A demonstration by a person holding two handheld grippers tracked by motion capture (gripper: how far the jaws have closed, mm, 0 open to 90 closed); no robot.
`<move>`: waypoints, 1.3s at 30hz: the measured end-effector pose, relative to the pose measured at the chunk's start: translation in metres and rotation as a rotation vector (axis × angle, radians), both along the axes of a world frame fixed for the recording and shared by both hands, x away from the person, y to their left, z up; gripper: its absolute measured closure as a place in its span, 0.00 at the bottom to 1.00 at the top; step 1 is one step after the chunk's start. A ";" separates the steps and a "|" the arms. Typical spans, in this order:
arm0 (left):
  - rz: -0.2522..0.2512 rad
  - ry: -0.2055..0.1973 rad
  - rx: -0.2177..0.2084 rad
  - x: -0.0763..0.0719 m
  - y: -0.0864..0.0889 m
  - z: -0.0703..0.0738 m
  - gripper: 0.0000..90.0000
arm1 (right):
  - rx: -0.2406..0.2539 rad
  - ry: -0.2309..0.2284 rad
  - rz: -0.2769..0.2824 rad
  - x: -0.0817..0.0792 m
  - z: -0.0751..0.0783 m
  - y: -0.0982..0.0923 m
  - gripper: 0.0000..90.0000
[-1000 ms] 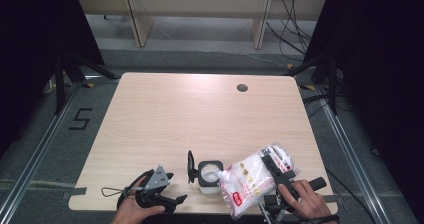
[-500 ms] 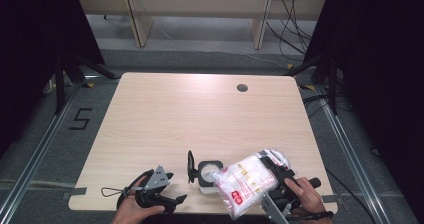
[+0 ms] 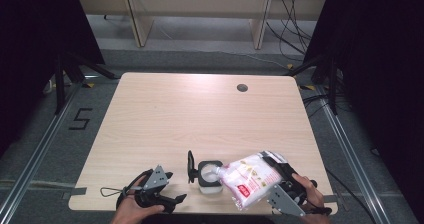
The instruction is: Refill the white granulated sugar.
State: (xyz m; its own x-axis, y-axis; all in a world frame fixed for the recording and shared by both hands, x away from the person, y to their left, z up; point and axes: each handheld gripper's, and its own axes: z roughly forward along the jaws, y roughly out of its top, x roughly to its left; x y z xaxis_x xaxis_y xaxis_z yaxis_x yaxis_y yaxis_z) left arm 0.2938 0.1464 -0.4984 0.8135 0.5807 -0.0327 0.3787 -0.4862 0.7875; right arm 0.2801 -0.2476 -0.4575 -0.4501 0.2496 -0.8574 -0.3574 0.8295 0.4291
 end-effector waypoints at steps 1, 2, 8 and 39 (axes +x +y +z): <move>0.002 -0.004 -0.008 0.000 0.000 -0.001 0.18 | 0.048 0.049 -0.024 -0.001 -0.003 -0.001 0.65; 0.010 0.000 -0.016 0.000 -0.001 -0.001 0.18 | 0.073 0.076 -0.030 -0.001 -0.004 -0.002 0.65; 0.030 0.015 -0.033 -0.001 -0.001 -0.001 0.18 | 0.162 0.161 -0.020 0.010 -0.010 -0.009 0.66; 0.018 0.008 -0.019 0.001 0.003 0.001 0.18 | 0.763 0.565 -0.072 0.093 -0.046 -0.038 0.68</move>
State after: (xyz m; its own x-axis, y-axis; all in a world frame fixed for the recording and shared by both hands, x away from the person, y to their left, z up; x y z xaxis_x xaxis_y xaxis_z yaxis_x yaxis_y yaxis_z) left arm 0.2950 0.1493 -0.4972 0.8024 0.5946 -0.0504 0.3936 -0.4639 0.7937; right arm 0.3728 -0.2853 -0.5039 -0.7098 0.6953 -0.1123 0.1093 0.2662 0.9577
